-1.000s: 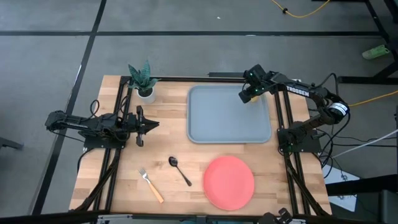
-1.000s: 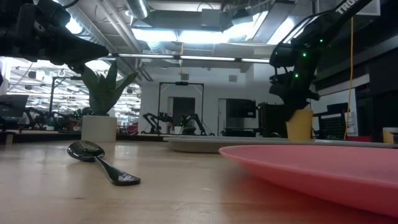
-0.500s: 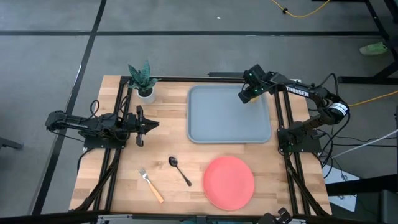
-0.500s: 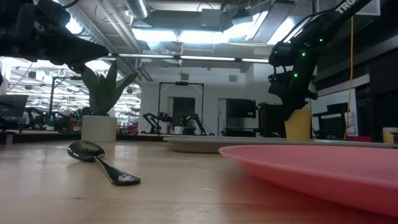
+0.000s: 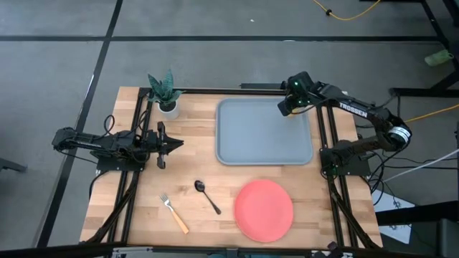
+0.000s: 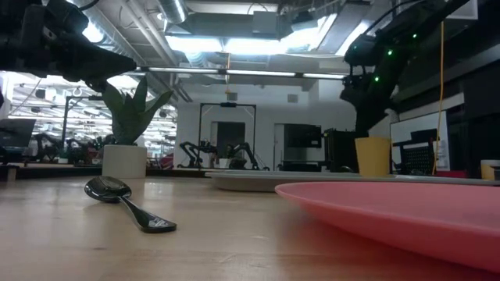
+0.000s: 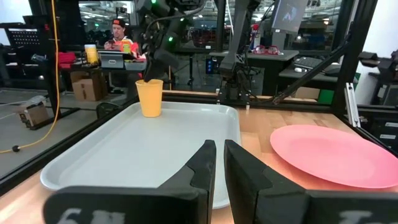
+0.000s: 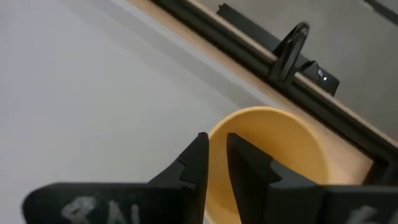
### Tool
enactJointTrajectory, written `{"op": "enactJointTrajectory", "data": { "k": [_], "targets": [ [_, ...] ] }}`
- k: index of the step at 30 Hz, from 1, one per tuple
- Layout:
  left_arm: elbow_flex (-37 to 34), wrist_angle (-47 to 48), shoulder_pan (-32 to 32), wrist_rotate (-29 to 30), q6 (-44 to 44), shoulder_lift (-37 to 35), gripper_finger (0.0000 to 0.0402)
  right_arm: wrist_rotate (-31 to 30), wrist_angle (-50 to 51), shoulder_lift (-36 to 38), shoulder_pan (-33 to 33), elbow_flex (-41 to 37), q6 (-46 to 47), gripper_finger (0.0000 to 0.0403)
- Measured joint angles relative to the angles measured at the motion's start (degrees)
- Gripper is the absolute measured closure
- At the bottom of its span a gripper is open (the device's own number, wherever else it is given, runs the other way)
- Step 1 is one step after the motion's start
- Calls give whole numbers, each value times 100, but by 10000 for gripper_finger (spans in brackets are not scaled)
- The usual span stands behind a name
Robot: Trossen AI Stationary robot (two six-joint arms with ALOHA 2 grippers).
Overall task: Pick and place plate/cup/fork/spoon on tray
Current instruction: Put the pink plate on the gray serving tray
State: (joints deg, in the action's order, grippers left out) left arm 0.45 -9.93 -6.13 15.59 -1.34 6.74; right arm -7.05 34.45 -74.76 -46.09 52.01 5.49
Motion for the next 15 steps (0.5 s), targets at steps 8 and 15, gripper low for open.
{"op": "enactJointTrajectory", "data": {
  "k": [8,15],
  "targets": [
    [1,0,-2,0,-1,-2,374,598,186,379,17,0,181,340],
    [1,0,0,-1,-3,-2,374,4075,101,899,447,0,619,340]
  ]
}}
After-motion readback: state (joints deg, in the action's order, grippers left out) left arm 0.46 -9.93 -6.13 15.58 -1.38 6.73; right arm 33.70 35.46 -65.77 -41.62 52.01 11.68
